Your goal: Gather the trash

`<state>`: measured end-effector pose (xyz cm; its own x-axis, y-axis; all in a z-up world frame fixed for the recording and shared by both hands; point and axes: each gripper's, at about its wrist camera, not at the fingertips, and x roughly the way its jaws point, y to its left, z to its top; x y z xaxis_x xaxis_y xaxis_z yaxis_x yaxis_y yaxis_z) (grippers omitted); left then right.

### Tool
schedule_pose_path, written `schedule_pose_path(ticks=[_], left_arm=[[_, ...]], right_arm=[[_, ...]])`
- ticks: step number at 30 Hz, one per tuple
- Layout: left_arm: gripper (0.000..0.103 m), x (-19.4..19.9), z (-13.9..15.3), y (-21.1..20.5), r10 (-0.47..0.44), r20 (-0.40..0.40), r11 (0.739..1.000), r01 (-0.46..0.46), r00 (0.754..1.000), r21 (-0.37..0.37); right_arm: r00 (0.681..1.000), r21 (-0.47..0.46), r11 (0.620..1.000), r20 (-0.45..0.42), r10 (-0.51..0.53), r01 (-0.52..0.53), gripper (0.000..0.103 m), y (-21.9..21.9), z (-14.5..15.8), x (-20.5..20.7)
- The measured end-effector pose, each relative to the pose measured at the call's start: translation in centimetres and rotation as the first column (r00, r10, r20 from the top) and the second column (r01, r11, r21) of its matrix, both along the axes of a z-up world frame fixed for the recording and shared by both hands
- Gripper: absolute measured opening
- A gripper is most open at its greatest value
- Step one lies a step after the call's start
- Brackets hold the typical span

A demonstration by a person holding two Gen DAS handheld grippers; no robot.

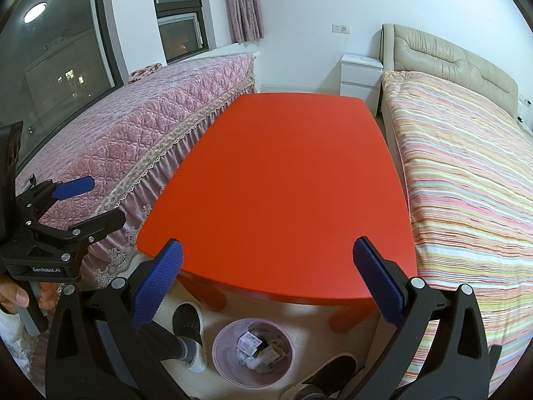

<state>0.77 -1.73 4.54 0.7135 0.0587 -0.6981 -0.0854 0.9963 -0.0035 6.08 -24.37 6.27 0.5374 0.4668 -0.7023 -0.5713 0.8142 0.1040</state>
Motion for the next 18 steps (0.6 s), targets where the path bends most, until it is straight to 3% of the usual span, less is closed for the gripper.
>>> schedule_pose_path(ticks=[18], left_arm=[[0.097,0.23,-0.15,-0.07,-0.009,-0.011,1.0,0.009,1.0,-0.004]], right_arm=[[1.0,-0.003,1.0,-0.003,-0.004,0.004,0.1,0.06,-0.21,-0.12]])
